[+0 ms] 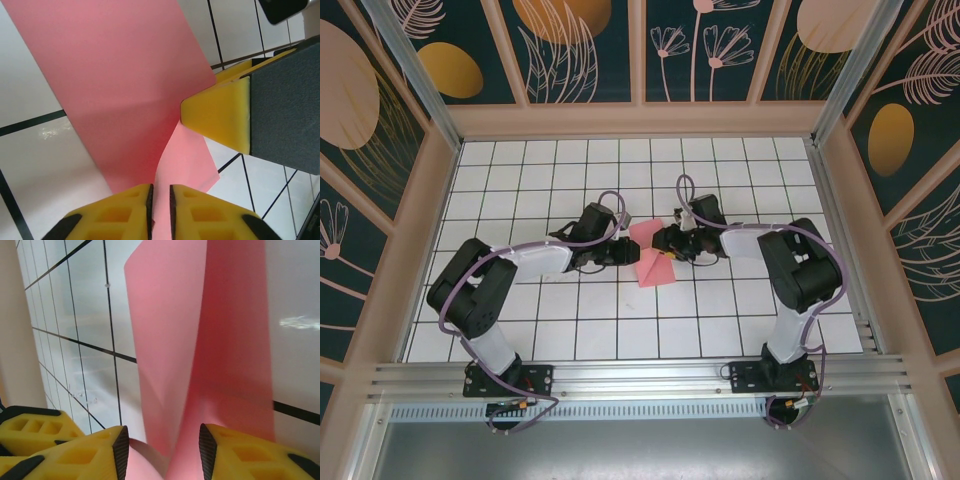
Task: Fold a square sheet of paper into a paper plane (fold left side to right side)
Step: Turn over the paper at the center of the table.
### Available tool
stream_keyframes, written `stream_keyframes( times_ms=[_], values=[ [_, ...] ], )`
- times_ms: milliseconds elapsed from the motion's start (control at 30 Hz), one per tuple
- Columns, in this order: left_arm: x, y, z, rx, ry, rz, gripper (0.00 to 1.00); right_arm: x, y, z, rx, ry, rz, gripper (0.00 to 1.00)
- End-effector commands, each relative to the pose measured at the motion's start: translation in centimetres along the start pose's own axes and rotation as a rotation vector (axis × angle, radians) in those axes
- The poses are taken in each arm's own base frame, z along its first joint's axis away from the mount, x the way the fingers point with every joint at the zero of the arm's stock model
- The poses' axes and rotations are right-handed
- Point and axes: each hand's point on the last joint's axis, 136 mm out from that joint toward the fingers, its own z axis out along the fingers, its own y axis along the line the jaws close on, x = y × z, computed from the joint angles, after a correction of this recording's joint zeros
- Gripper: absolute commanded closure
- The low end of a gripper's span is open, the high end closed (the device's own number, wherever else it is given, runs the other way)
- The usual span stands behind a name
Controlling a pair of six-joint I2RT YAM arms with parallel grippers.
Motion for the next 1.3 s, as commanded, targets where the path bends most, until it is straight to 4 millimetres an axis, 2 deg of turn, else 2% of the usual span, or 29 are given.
stream_keyframes(
  times_ms=[0,33,100,133,233,367,433,600,700,800,933,1000,1133,1267],
  values=[
    [-1.2,0.3,-0.3,-0.013,-0.053,0.003,0.74,-0.5,2.2,0.3,-0.071,0.003,-0.041,0.65],
    [-1.5,0.3,-0.6,-0.019,-0.064,0.002,0.71,-0.5,2.2,0.3,-0.069,0.003,-0.040,0.69],
    [-1.9,0.2,-1.5,-0.024,-0.092,0.008,0.53,-0.6,2.1,0.1,-0.052,-0.003,-0.041,0.77],
    [-2.2,-0.1,-2.2,-0.021,-0.113,0.019,0.47,-0.7,2.1,-0.1,-0.046,-0.010,-0.045,0.81],
    [-3.3,-0.5,-5.1,-0.046,-0.196,0.049,0.26,-1.4,3.0,-1.2,-0.053,-0.040,-0.065,0.92],
    [-4.5,-1.8,-9.5,-0.045,-0.315,0.068,0.02,-3.2,5.4,-3.9,-0.109,-0.103,-0.122,0.97],
    [-4.9,-2.9,-11.3,-0.014,-0.363,0.065,0.02,-4.3,7.0,-5.8,-0.161,-0.139,-0.152,0.97],
    [-5.8,-7.3,-15.0,0.166,-0.449,0.055,0.02,-6.3,12.4,-12.0,-0.352,-0.240,-0.236,0.97],
    [-6.4,-10.2,-16.6,0.292,-0.473,0.059,0.02,-6.7,15.8,-15.0,-0.440,-0.277,-0.286,0.97],
    [-6.7,-12.8,-17.4,0.420,-0.459,0.066,0.01,-6.5,18.9,-17.2,-0.522,-0.288,-0.330,0.96],
    [-6.9,-15.4,-18.4,0.559,-0.441,0.082,0.02,-5.8,21.5,-18.8,-0.598,-0.290,-0.349,0.96],
    [-7.0,-16.0,-18.4,0.588,-0.425,0.084,0.03,-5.2,22.6,-19.1,-0.628,-0.279,-0.359,0.96],
    [-7.0,-16.8,-18.1,0.644,-0.392,0.083,0.07,-4.3,24.1,-19.3,-0.673,-0.260,-0.369,0.96],
    [-6.9,-16.9,-17.5,0.677,-0.360,0.071,0.18,-3.7,25.0,-19.3,-0.710,-0.247,-0.358,0.95]
  ],
)
